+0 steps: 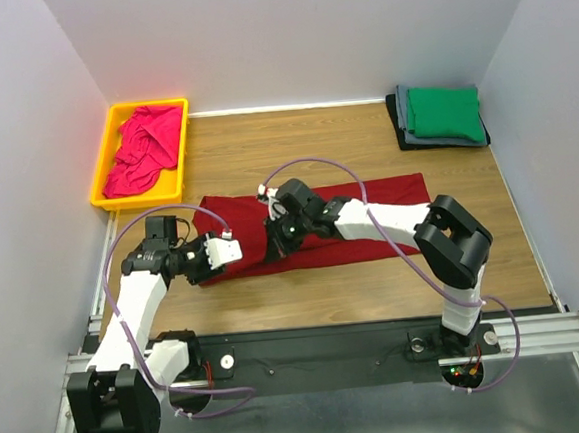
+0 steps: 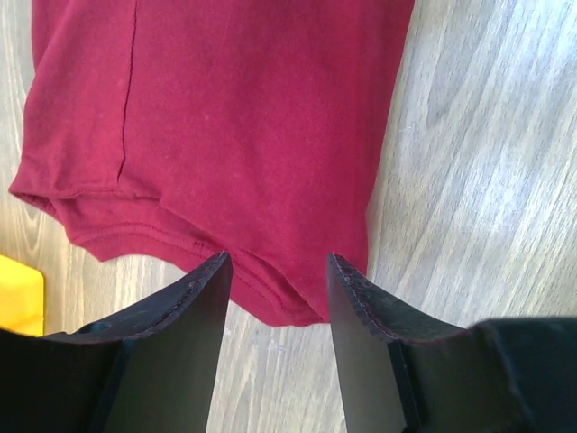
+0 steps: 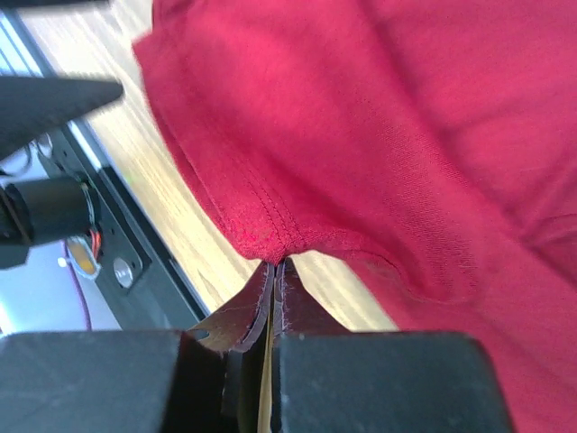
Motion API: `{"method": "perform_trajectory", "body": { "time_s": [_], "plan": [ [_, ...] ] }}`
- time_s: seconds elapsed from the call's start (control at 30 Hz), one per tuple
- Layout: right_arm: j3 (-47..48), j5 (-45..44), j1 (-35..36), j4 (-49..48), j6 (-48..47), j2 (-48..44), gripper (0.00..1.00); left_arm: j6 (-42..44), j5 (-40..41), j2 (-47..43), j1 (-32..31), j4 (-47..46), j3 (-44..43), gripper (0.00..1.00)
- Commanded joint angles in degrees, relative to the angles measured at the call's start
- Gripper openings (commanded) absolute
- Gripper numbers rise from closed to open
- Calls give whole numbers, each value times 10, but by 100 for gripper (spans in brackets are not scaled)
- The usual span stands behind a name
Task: Fold and stack the t-shirts
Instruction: Fold the tshirt
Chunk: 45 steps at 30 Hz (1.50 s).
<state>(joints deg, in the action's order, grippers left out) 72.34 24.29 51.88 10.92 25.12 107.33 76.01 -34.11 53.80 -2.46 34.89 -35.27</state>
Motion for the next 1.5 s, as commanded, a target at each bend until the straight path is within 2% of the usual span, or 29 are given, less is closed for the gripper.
{"method": "perform_trajectory", "body": {
  "time_s": [0.0,0.2,0.43,0.7,0.73,0.83,0.87,0.93,1.07,1.13,1.47],
  "plan": [
    [25,24,-19,7,-8,-27,1,20,-28,17,4,17,-24,59],
    [49,25,-39,7,-10,-20,1,46,-26,41,4,26,-20,67],
    [69,37,-42,7,-12,-10,1,8,-14,78,4,-52,-16,68],
    [74,34,-47,7,-12,-4,1,66,-60,127,4,30,-56,66],
    [74,33,-48,7,-12,-3,1,65,-60,126,4,29,-55,65],
    [76,30,-52,7,-15,-1,1,42,-57,131,4,-2,-55,49],
    [77,29,-55,7,-17,0,1,26,-56,135,4,-7,-58,37],
    [87,27,-66,7,-24,4,1,12,-57,155,4,-17,-79,23],
    [115,22,-83,7,-46,17,1,-21,-63,194,4,-27,-129,4],
    [132,20,-92,7,-57,31,0,-35,-61,214,4,-38,-156,0],
    [161,26,-115,2,-76,89,1,-94,-14,304,4,-105,-219,0]
  ]
}}
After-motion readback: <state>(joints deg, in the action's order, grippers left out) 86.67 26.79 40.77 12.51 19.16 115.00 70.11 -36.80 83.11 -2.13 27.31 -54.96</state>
